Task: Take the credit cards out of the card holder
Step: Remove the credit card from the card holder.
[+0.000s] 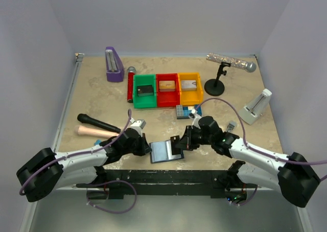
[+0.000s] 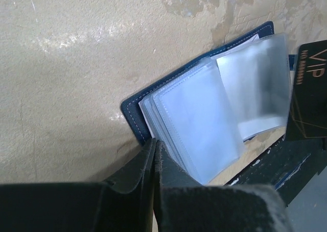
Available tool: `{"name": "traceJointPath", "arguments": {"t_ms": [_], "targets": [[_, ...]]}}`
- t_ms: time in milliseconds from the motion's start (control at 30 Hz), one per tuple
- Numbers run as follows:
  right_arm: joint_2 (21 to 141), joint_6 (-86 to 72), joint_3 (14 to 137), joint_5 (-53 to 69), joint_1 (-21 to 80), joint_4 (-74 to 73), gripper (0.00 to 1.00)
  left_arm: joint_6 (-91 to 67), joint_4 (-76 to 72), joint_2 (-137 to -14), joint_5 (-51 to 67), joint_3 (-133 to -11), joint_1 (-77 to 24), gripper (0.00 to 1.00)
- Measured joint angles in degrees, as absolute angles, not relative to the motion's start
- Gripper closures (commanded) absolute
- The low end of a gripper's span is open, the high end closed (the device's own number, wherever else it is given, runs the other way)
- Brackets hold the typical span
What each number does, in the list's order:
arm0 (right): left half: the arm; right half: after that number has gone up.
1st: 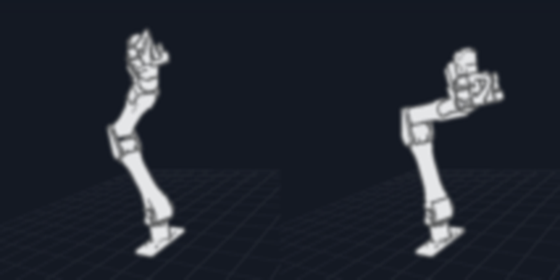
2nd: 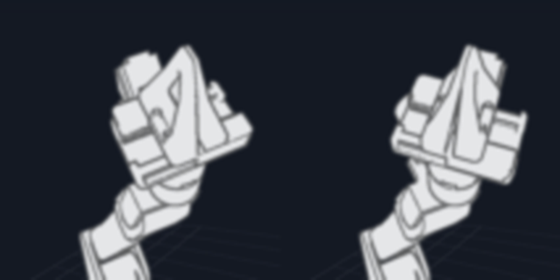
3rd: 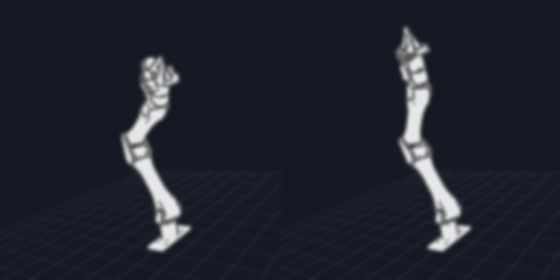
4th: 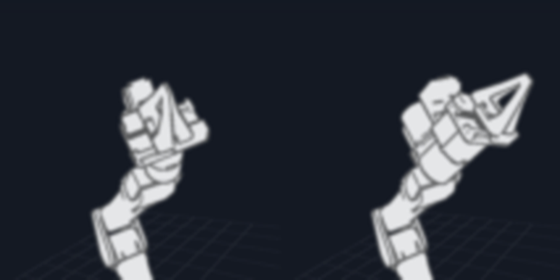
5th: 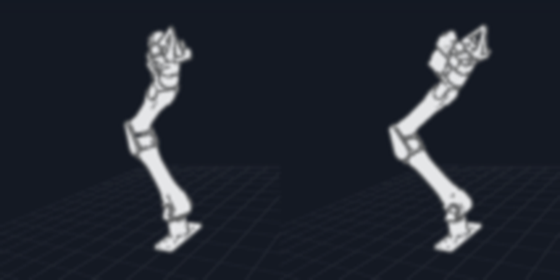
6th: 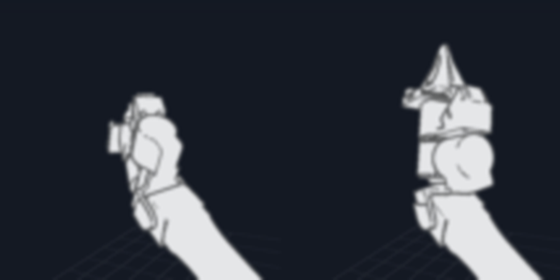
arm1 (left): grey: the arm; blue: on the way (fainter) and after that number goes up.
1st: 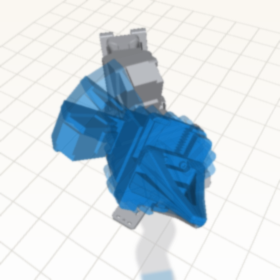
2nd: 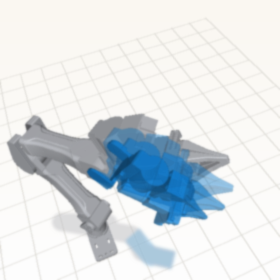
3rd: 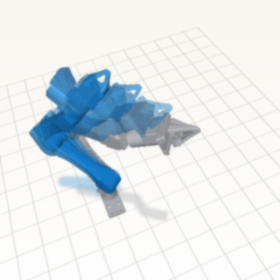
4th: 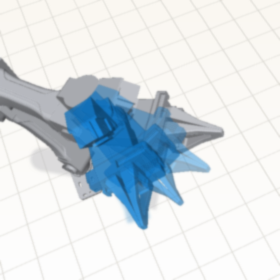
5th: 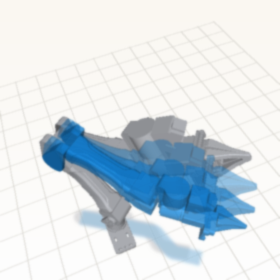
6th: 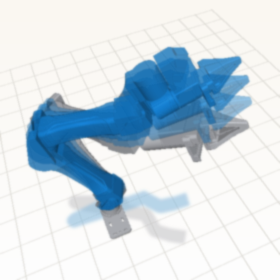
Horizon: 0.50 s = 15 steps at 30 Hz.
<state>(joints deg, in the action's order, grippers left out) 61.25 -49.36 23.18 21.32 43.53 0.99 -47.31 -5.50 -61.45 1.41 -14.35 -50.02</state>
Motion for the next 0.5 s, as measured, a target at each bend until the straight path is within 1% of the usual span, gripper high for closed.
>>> {"name": "traceJointPath", "arguments": {"t_ms": [67,167,233,333,400,500], "targets": [[58.13,-47.72,24.27,20.32,43.53,-2.22,1.00,-47.09,-4.99,-60.99,1.45,-14.35,-50.02,0.71],[54.28,-44.86,26.76,19.97,43.48,-6.94,1.00,-46.74,-3.70,-59.59,1.83,-14.98,-50.02,0.61],[51.90,-42.52,28.67,20.16,43.48,-10.22,1.00,-46.35,-2.04,-57.32,2.50,-15.97,-50.02,0.52],[48.73,-38.81,31.68,21.08,43.48,-15.53,1.00,-45.41,-0.10,-51.24,3.97,-17.82,-50.00,0.41],[47.24,-36.07,33.91,23.38,43.48,-18.72,1.00,-44.93,1.06,-46.63,4.86,-19.25,-50.00,0.37],[47.31,-32.40,37.32,28.64,43.48,-22.68,1.00,-43.70,2.31,-38.39,6.79,-21.19,-50.00,0.27]]}}
